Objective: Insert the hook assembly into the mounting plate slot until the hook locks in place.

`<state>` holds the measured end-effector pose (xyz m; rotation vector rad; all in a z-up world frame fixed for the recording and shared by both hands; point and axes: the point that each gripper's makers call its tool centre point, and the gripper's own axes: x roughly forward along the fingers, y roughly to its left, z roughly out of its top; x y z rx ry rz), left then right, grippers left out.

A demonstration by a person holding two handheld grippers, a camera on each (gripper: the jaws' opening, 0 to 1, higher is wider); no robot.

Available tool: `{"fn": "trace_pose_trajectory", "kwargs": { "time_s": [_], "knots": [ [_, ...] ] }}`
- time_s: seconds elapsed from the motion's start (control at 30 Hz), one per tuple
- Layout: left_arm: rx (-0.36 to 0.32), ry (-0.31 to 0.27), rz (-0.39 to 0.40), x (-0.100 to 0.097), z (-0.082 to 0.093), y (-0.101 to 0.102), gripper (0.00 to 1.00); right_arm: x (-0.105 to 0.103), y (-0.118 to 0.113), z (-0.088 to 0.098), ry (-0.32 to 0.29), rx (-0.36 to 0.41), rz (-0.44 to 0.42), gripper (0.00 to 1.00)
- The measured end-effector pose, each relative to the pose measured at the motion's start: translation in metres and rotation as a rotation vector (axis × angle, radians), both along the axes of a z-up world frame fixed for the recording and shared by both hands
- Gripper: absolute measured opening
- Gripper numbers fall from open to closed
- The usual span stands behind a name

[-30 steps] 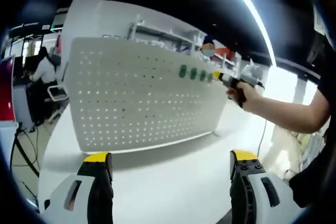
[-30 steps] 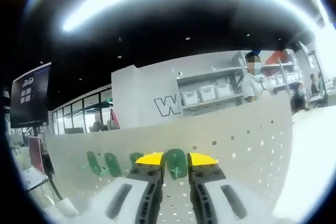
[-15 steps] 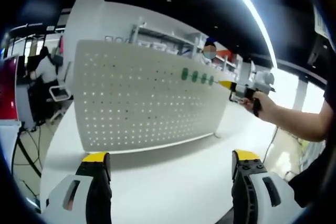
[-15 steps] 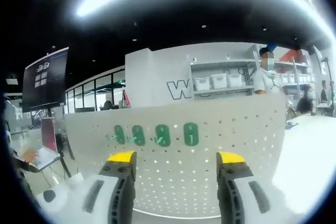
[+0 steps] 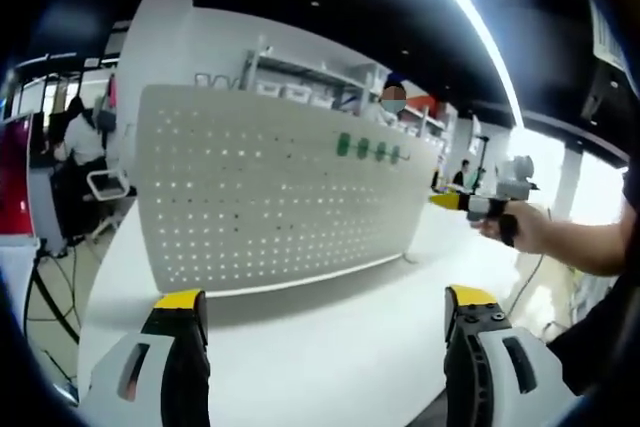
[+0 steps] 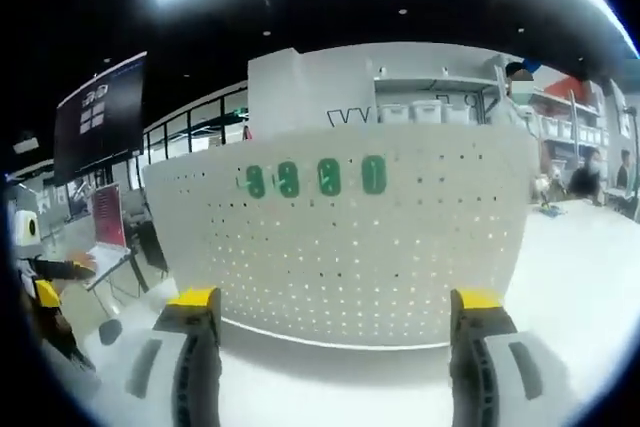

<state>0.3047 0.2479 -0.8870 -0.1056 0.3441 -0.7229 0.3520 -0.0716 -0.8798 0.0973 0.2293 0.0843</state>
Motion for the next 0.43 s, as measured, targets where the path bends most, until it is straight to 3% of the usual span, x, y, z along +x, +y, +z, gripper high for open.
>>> {"fn": "trace_pose_trajectory", "kwargs": {
  "time_s": [0.3,0.43],
  "knots": [
    [0.013,0.002,0.003,-0.005,-0.001,0.005,1.00,-0.056,-0.004,-0.036,0.101,-0.052,-0.008,1.00],
    [0.023,0.006,-0.005,-0.010,-0.001,0.004,1.00,-0.067,-0.008,-0.040,0.115,-0.067,-0.010,1.00]
  ]
}}
